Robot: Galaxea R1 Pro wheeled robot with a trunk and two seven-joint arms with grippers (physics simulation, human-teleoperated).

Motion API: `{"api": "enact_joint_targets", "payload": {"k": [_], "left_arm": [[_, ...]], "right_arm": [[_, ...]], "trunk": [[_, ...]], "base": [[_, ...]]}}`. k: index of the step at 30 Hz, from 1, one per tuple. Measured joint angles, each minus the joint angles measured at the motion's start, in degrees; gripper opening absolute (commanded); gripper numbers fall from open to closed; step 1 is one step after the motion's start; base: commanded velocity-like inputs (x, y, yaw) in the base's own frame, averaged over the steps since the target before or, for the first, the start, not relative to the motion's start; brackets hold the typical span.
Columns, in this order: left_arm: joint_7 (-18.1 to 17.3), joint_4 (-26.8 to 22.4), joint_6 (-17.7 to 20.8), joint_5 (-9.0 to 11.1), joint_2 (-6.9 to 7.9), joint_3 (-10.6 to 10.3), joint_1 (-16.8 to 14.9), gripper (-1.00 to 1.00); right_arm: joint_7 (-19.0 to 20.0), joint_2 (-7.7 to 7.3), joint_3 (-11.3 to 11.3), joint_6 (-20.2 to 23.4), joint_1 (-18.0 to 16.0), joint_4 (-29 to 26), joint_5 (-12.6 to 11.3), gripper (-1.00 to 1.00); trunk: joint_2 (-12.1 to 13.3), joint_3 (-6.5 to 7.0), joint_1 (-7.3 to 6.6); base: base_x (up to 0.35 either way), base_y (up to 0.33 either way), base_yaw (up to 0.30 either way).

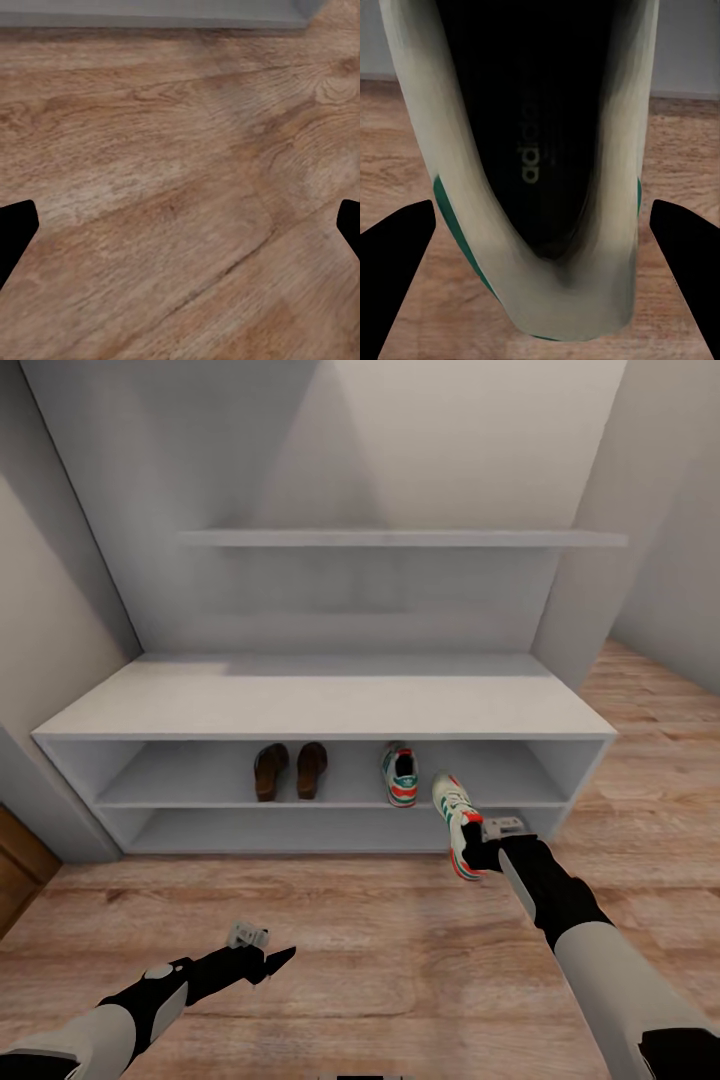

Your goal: Pick up the two gym shoes and the two sandals from the corridor floor and place them onto the hallstand (shoe rack) in the corridor, making sure they are on the rack and not on the floor. Arrange them so the two gym shoes are next to each other and the two sandals are next to each other.

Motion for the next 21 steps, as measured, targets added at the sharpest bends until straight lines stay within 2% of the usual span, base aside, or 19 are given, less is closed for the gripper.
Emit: {"api": "enact_joint_targets", "payload": {"k": [18, 21], "left_arm": [[0.0, 0.0, 0.0, 0.0, 0.00, 0.0, 0.0, 1.00], [0.0, 0.0, 0.0, -0.1, 0.01, 0.0, 0.0, 1.00]], "right_arm": [[0.0, 0.02, 0.0, -0.1, 0.0, 1.3, 0.0, -1.00], [0.0, 0.03, 0.0, -0.1, 0.0, 1.2, 0.6, -1.00]], "trunk": [[0.0, 0.00, 0.00], [0.0, 0.00, -0.04]], "base": [[0.146, -0.006, 0.000], [0.129, 0.000, 0.000]]}}
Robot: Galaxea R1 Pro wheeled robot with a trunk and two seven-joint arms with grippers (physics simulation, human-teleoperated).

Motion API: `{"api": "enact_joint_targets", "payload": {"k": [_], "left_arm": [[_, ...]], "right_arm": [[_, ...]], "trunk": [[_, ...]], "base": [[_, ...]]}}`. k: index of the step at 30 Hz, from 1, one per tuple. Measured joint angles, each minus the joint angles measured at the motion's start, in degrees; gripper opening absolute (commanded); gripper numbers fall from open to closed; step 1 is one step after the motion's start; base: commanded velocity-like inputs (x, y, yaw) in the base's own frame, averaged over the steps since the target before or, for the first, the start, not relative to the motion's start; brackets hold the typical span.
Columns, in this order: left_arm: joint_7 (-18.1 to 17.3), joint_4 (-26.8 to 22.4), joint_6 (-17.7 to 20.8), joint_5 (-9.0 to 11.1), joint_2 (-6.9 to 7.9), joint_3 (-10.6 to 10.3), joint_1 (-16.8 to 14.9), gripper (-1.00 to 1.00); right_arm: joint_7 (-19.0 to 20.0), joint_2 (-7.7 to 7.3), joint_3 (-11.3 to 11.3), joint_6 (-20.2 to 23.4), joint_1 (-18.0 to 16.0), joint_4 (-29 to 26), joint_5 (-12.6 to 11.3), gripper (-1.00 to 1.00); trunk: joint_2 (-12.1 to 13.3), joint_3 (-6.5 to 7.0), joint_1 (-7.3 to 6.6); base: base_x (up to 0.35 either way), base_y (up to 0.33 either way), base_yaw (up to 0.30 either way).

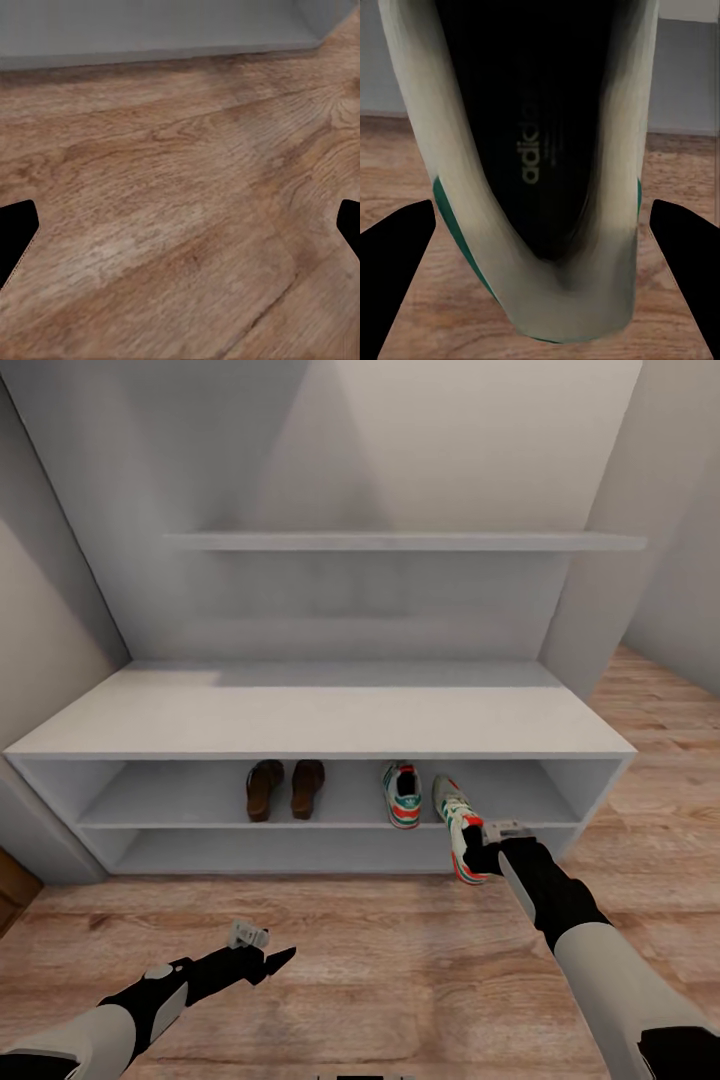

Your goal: Pick up the two gym shoes and the two sandals from the corridor floor and place them onto the hallstand (shoe rack) in the corridor, making sure they are on the rack and not on the floor. Arrange them so the two gym shoes are next to each other and the two sandals are next to each other.

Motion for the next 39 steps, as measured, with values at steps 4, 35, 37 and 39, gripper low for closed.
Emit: {"api": "enact_joint_targets", "payload": {"k": [4, 35, 37, 39], "left_arm": [[0.0, 0.5, 0.0, -0.4, 0.08, 0.0, 0.0, 1.00], [0.1, 1.8, 0.4, -10.3, 2.11, -0.4, 0.0, 1.00], [0.1, 1.8, 0.4, -10.3, 2.11, -0.4, 0.0, 1.00], [0.1, 1.8, 0.4, -10.3, 2.11, -0.4, 0.0, 1.00]], "right_arm": [[-0.1, -0.02, 0.8, -0.1, 0.0, 0.3, 0.9, -1.00], [0.0, -0.09, 2.9, 0.0, 0.0, -1.4, -0.6, -1.00], [0.0, -0.09, 2.9, 0.0, 0.0, -2.0, -0.6, -1.00], [0.0, -0.09, 2.9, 0.0, 0.0, -2.8, -0.6, -1.00]], "trunk": [[0.0, 0.00, -0.18], [0.0, 0.00, 0.05], [0.0, 0.00, 0.05], [0.0, 0.00, 0.05]], "base": [[0.049, 0.000, 0.000], [0.002, 0.000, 0.000], [0.025, 0.000, 0.000], [0.050, 0.000, 0.000]]}}
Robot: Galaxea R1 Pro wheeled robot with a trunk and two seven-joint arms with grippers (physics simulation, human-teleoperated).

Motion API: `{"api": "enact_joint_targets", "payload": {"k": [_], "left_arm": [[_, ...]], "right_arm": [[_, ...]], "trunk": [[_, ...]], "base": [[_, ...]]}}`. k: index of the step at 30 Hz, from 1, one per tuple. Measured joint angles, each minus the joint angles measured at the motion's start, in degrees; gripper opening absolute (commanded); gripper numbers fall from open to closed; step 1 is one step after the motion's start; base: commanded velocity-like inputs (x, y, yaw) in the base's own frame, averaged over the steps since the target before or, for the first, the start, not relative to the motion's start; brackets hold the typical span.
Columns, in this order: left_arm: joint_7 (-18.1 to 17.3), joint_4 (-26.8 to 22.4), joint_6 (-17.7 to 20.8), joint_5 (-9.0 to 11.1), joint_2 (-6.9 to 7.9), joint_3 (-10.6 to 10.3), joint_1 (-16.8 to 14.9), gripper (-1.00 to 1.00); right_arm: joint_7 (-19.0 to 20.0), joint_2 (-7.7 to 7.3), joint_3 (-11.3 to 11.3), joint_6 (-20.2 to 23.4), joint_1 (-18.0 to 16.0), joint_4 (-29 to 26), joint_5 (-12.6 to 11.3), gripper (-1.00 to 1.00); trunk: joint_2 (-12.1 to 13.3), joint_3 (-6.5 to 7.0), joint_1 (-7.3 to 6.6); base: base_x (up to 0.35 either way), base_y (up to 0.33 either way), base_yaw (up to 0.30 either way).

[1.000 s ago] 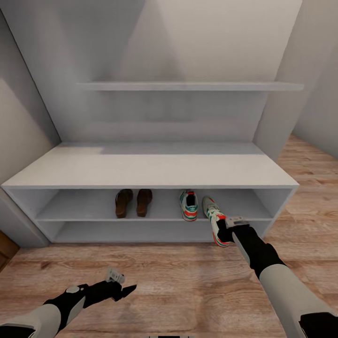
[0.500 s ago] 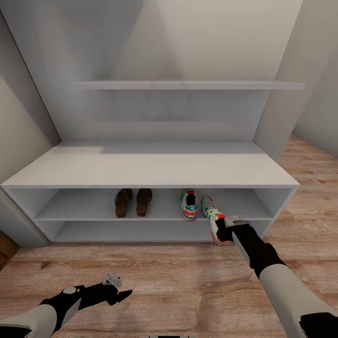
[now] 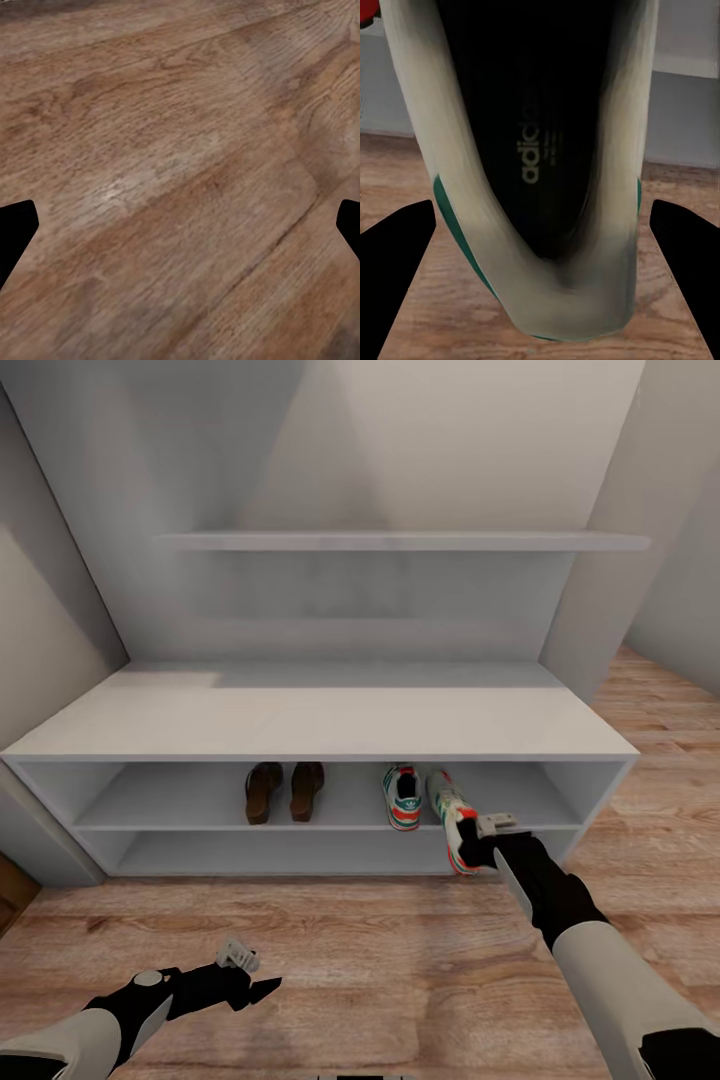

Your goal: Pick up the two gym shoes and the two sandals from the corridor floor and place them onto the hallstand (shoe rack) in the corridor, making sure they are on the rack and not on the floor. Arrange them so the two gym shoes are next to each other and the two sandals are next to each other.

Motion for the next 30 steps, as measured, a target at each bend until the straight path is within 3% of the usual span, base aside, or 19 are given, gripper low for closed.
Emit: {"api": "enact_joint_targets", "payload": {"k": [20, 30], "left_arm": [[0.0, 0.0, 0.0, 0.0, 0.00, 0.0, 0.0, 1.00], [0.0, 0.0, 0.0, 0.0, 0.00, 0.0, 0.0, 1.00]], "right_arm": [[-0.1, 0.00, -0.1, 0.0, 0.0, -1.1, 0.0, -1.00], [-0.1, 0.00, -0.1, 0.0, 0.0, -1.0, 0.0, -1.00]], "trunk": [[0.0, 0.00, -0.01], [0.0, 0.00, 0.01]], "base": [[0.134, 0.000, 0.000], [0.026, 0.000, 0.000]]}}
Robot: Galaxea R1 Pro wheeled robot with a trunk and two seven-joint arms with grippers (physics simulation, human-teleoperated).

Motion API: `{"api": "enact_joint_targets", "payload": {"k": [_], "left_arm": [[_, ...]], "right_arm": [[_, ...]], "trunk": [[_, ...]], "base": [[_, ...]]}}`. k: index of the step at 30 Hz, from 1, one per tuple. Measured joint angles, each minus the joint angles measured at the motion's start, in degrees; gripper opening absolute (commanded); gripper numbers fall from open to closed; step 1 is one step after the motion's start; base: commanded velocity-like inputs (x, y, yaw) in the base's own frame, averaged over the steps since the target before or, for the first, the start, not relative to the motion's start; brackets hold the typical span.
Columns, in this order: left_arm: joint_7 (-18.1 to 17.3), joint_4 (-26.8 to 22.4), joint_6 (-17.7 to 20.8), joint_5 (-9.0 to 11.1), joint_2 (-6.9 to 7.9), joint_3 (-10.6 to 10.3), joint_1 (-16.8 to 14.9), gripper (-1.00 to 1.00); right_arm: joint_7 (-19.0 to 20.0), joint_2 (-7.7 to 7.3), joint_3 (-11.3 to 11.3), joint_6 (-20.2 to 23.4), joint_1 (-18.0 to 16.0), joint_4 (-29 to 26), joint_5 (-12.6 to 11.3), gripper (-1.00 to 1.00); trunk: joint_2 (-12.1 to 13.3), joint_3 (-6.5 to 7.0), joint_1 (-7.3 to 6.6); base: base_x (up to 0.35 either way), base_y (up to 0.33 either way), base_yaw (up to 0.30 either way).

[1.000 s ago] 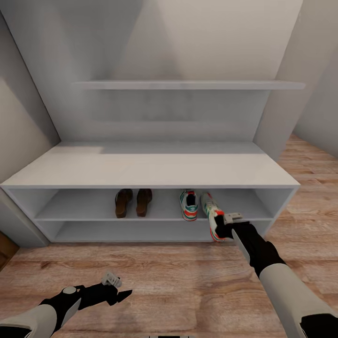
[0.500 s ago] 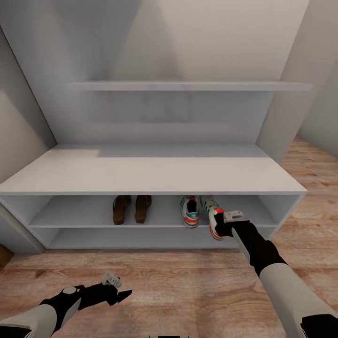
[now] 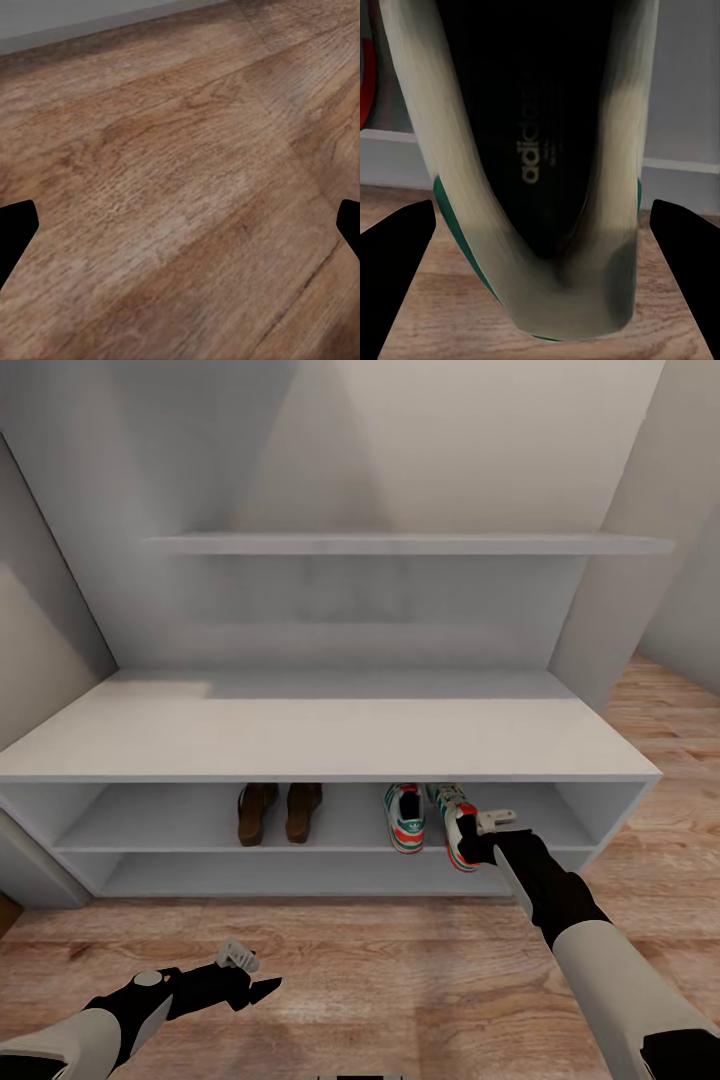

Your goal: Pick up the two gym shoes and the two sandals from the corridor floor and place them onto the hallstand (shoe rack) in the corridor, making sure they are on the rack and not on the floor. Arrange them so the two gym shoes are next to each other and the two sandals are next to each other.

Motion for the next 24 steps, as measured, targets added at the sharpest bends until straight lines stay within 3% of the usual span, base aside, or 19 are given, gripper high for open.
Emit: {"api": "enact_joint_targets", "payload": {"k": [24], "left_arm": [[0.0, 0.0, 0.0, 0.1, -0.04, 0.0, 0.0, 1.00]], "right_arm": [[0.0, 0.09, 0.0, 0.0, 0.0, 0.1, -0.1, -1.00]], "trunk": [[0.0, 0.00, 0.00]], "base": [[0.001, 0.012, 0.000]]}}
